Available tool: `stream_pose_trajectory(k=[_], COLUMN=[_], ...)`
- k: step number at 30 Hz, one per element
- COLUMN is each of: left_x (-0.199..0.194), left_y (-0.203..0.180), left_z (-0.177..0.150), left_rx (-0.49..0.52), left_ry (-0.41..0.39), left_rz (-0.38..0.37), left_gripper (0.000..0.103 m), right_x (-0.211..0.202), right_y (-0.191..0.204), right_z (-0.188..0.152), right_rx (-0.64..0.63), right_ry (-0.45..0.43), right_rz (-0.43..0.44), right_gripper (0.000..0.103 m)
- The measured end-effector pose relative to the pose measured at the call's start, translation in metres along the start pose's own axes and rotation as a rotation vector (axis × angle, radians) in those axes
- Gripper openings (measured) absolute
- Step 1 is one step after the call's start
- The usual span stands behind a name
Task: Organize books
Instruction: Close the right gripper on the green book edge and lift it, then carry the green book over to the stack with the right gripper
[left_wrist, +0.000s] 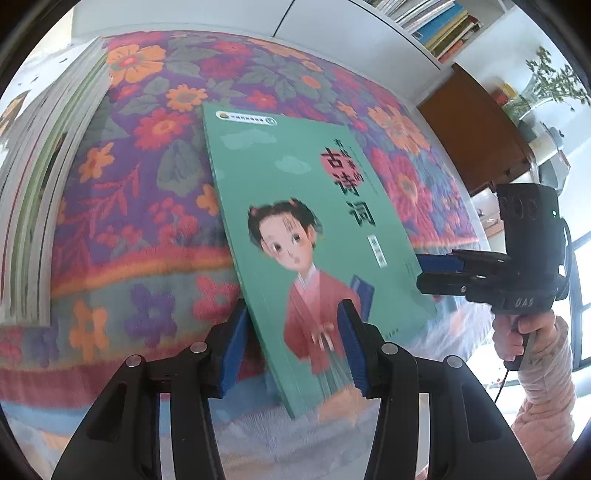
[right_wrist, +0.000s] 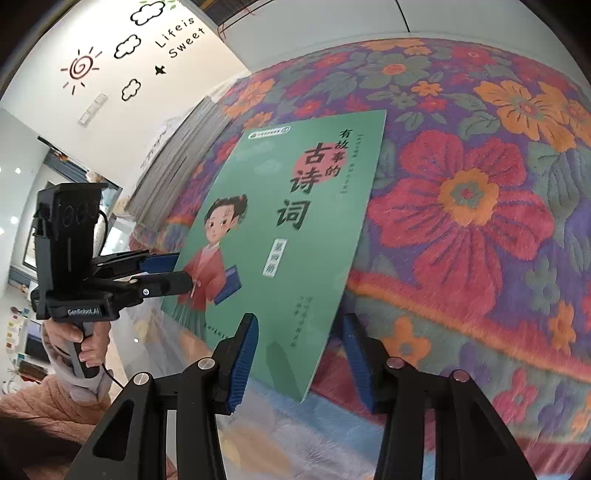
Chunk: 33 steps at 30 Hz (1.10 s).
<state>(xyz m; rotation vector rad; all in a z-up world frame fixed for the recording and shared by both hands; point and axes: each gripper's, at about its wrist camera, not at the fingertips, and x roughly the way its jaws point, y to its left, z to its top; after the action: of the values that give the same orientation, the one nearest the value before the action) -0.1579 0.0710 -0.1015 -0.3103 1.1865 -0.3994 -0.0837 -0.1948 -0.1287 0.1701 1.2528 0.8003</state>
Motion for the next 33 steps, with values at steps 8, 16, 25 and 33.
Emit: stream_pose_trajectory(k=[8, 16, 25, 33], left_x=[0.005, 0.005, 0.014, 0.010], left_y=[0.012, 0.019, 0.017, 0.029], left_z=[0.017, 0.035, 0.048, 0.049], left_rx=[-0.034, -0.066, -0.002, -0.025], left_ry=[0.019, 0.021, -0.047, -0.055], left_rz=[-0.072, -0.037, 0.072, 0.019], left_gripper=[0.045, 0.044, 0.035, 0.032], right_x=[0.014, 0.010, 0.007, 0.010], right_y=[-0.010, -0.021, -0.022, -0.026], right_z=[0.032, 0.036, 0.037, 0.044], right_rx=[0.047, 0.045, 0.013, 0.010], right_ry=[0.042, 0.070, 0.103, 0.105], right_rz=[0.117, 0.159, 0.150, 0.165], right_gripper=[0.045, 0.045, 0.041, 0.032])
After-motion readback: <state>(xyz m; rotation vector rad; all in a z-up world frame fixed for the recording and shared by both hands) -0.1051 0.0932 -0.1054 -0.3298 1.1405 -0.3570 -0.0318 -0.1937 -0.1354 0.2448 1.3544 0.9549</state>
